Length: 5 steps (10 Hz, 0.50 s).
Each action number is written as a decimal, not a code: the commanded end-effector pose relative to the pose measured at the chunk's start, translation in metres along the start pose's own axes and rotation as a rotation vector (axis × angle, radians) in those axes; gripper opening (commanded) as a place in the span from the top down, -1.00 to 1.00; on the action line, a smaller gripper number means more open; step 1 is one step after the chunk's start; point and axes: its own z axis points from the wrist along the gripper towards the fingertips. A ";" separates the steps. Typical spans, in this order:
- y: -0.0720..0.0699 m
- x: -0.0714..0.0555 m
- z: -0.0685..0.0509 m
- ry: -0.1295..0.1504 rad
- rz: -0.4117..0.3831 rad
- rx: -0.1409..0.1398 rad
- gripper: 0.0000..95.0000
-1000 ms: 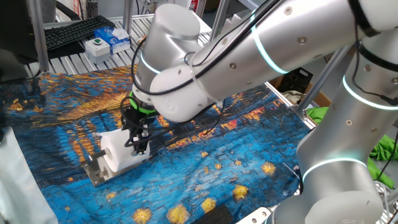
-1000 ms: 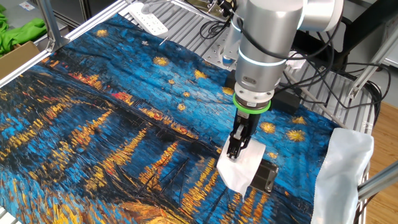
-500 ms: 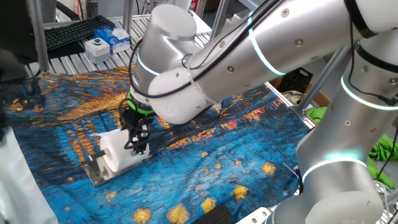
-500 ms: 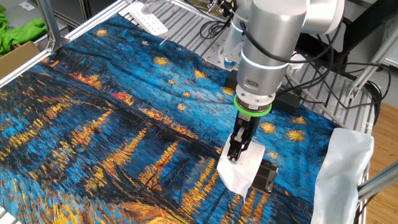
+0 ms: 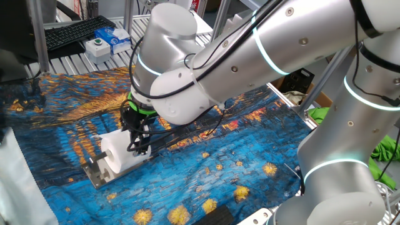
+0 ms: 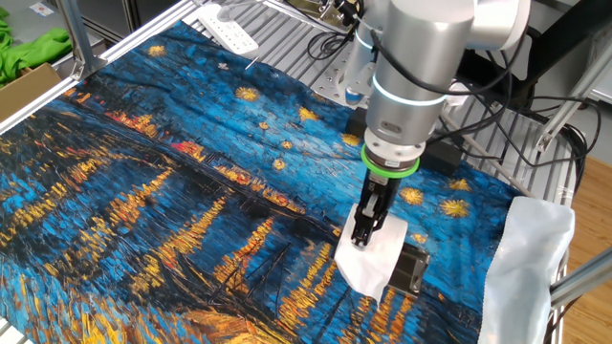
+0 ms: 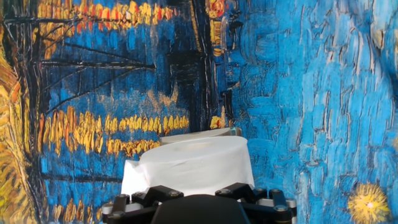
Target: Put the toilet paper on its holder
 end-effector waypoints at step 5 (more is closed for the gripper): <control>0.000 -0.001 0.000 0.034 -0.075 0.014 1.00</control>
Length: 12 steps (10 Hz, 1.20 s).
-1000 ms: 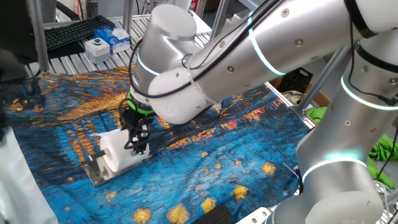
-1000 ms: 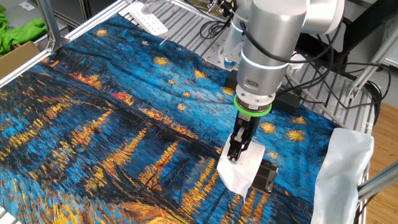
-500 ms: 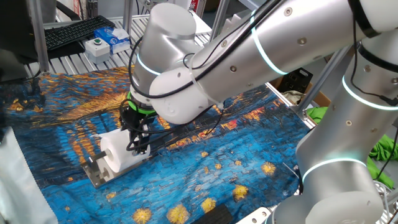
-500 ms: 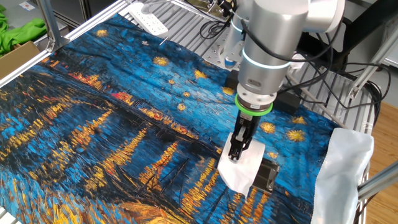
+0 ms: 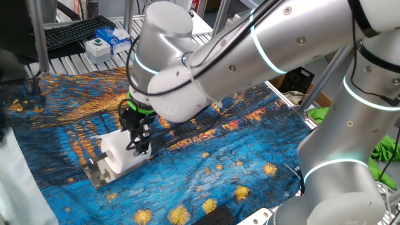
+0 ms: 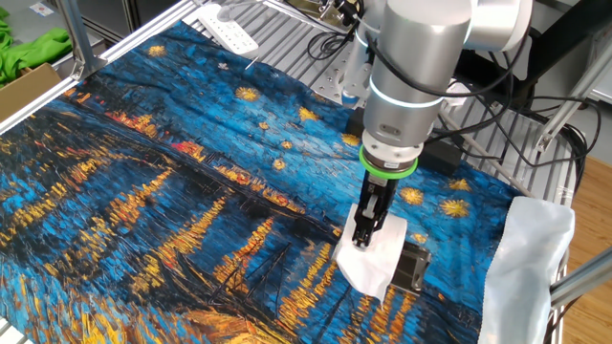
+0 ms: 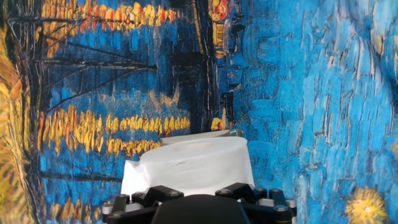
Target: Put the toilet paper on its holder
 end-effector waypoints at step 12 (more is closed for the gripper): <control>-0.008 0.026 0.000 0.006 0.126 0.007 1.00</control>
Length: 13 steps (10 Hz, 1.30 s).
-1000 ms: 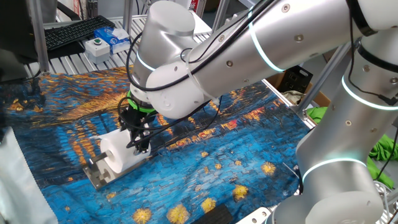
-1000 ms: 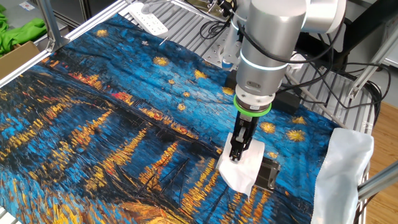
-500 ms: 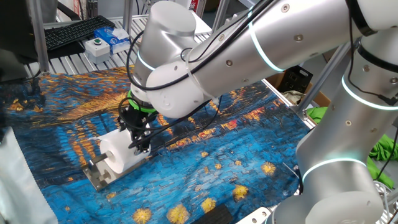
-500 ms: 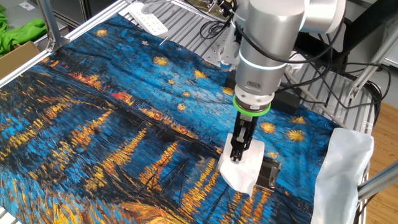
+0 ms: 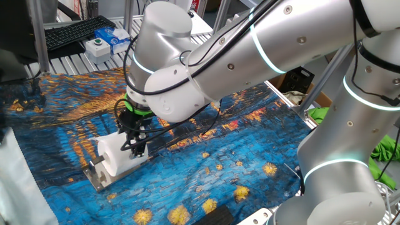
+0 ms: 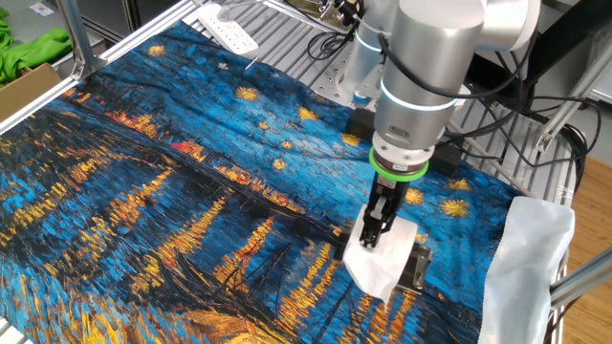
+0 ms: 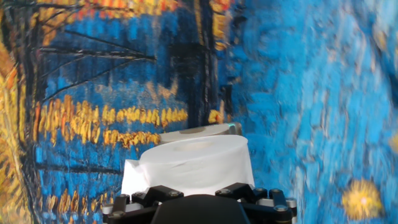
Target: Put the toilet paper on its holder
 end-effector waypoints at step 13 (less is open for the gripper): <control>-0.012 0.026 0.005 0.007 -0.048 -0.012 0.60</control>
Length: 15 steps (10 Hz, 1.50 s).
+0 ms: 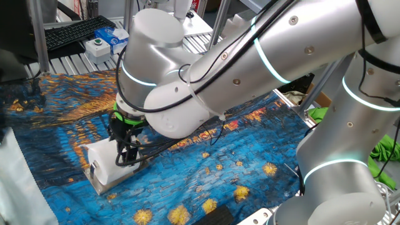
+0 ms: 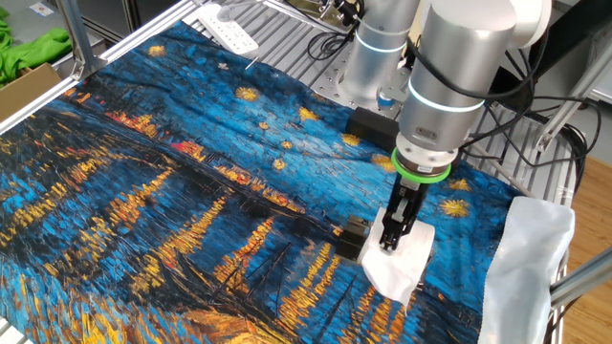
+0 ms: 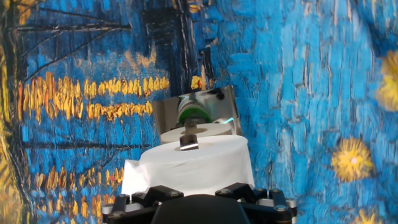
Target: Put the toilet paper on its holder
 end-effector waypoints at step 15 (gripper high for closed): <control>0.003 0.001 -0.001 0.015 -0.092 0.077 -1.00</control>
